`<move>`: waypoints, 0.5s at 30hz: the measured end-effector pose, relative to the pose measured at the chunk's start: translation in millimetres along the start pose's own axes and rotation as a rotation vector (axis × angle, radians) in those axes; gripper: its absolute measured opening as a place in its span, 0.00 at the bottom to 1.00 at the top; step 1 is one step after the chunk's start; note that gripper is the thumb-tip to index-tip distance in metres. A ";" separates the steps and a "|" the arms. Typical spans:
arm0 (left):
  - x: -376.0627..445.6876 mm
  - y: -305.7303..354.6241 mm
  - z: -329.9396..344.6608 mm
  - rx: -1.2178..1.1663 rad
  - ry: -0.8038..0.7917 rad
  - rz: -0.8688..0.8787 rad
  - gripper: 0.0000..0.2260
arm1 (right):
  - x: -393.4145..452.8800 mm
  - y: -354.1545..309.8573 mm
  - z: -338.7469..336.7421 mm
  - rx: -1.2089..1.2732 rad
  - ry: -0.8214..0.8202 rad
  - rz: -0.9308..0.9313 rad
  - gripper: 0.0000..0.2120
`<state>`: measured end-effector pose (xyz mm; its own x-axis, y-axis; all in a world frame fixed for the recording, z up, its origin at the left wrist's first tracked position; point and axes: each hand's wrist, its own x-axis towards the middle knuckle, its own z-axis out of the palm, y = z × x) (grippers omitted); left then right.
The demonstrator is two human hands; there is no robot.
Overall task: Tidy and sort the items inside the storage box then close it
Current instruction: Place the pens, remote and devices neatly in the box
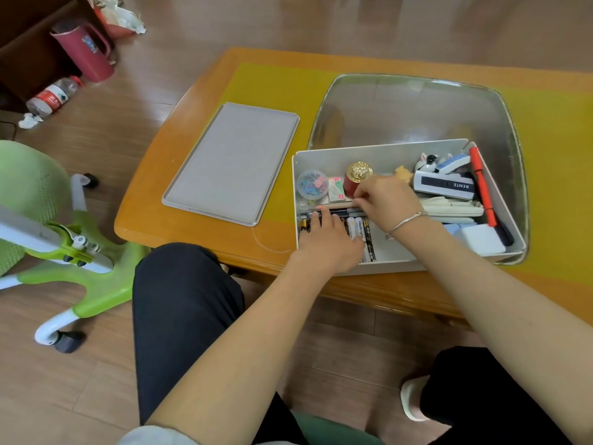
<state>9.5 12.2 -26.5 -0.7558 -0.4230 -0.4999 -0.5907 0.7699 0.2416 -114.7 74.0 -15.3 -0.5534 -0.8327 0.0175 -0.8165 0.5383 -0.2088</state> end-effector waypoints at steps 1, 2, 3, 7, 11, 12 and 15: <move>0.2 -0.6 1.0 0.002 0.009 0.008 0.31 | -5.7 4.3 -4.3 0.023 0.057 0.022 0.07; 0.3 -1.2 2.0 0.002 0.021 0.019 0.31 | -11.9 9.4 -9.1 0.037 0.120 0.054 0.07; 0.3 -2.0 3.0 -0.002 0.033 0.032 0.30 | -18.2 15.1 -14.3 0.043 0.185 0.094 0.07; 2.5 -5.0 6.7 -0.013 0.062 0.058 0.29 | -42.3 45.5 -34.1 0.001 0.377 0.278 0.07; 7.0 -6.7 9.3 -0.038 0.069 0.062 0.32 | -60.7 90.0 -44.9 -0.065 0.376 0.530 0.11; 8.3 -7.0 9.8 -0.045 0.065 0.060 0.32 | -63.8 99.3 -45.9 -0.083 0.350 0.581 0.13; 12.1 -7.4 10.6 -0.048 0.053 0.049 0.33 | -66.9 114.3 -45.7 -0.080 0.304 0.659 0.15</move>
<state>7.7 6.4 -43.1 -0.7970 -0.4112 -0.4423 -0.5647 0.7670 0.3045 -178.5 197.2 4.3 -0.9458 -0.2659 0.1865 -0.3013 0.9328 -0.1977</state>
